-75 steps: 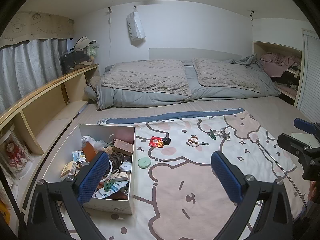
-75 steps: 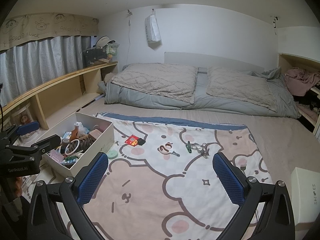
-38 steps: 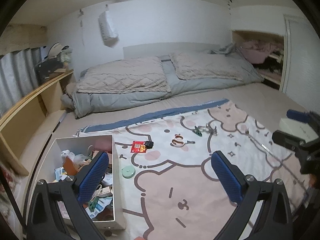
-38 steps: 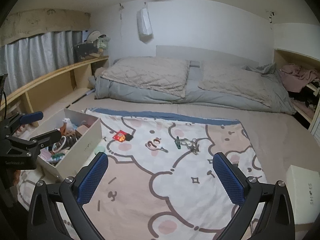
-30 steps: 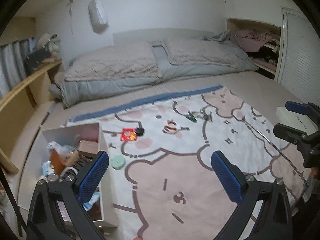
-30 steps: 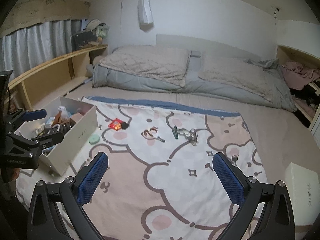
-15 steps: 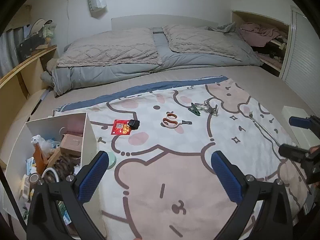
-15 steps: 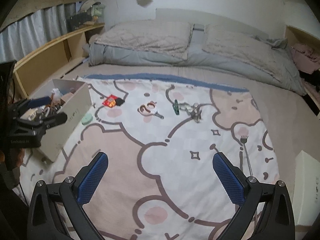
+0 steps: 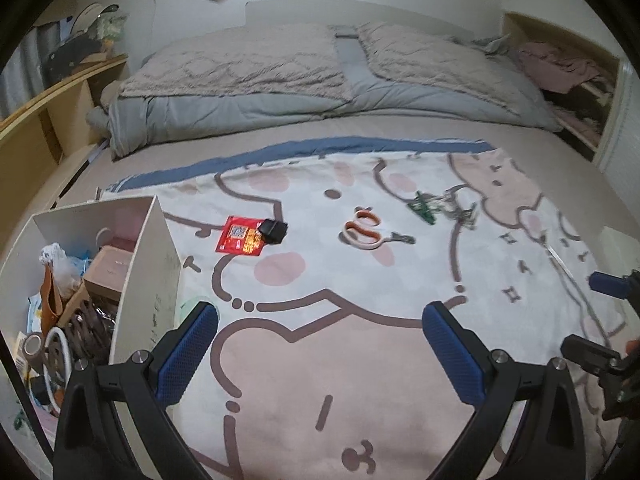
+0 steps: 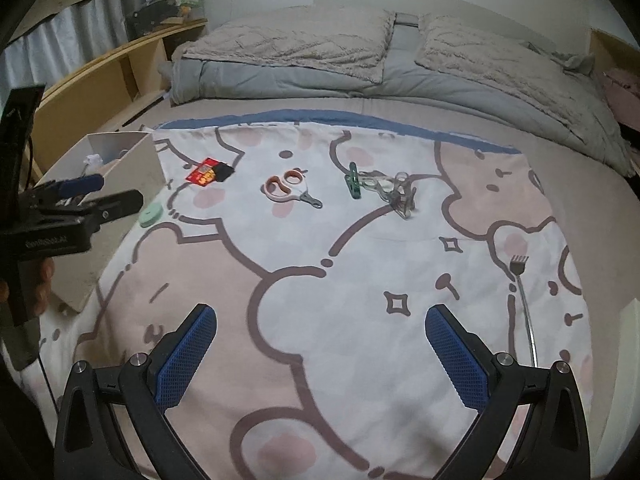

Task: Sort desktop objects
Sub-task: 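Lower the left tool toward the mint tape measure while the right tool approaches the clear clamp, then close the right tool on the clear clamp while the left tool grasps the tape measure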

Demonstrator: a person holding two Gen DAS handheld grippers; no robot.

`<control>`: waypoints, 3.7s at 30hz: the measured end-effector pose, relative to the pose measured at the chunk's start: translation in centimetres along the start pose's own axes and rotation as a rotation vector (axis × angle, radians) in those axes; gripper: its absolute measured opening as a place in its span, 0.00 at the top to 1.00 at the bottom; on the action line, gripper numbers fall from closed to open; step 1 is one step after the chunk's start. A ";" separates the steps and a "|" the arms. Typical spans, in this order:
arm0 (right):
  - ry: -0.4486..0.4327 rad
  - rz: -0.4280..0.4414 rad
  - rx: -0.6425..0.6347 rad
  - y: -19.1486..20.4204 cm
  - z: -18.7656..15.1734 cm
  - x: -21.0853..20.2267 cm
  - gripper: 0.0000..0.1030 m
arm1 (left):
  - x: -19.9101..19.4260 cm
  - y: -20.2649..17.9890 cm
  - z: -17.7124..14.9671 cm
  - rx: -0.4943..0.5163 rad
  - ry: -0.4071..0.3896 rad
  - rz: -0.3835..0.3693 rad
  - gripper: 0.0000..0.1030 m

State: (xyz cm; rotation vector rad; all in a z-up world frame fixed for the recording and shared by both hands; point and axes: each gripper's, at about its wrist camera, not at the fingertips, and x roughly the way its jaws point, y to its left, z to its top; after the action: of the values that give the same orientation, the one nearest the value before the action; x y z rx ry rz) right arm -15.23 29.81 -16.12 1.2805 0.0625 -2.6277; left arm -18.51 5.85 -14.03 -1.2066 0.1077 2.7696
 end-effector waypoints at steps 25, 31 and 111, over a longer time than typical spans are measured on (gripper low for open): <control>0.055 -0.037 0.068 -3.7 0.9 9.4 0.00 | 11.6 2.4 -3.9 -0.292 0.193 0.316 0.00; 0.060 -0.048 0.072 -4.1 1.6 11.1 0.00 | 12.2 3.9 -4.4 -0.368 0.198 0.387 0.00; 0.028 -0.082 0.025 -6.9 4.5 16.8 0.67 | 16.0 8.2 -2.4 -0.620 0.202 0.516 0.00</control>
State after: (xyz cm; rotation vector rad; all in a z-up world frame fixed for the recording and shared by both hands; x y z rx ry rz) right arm -30.17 32.99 -26.86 1.3506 0.0893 -2.6873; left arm -28.71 -1.24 -27.27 -1.8189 -0.5391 3.2321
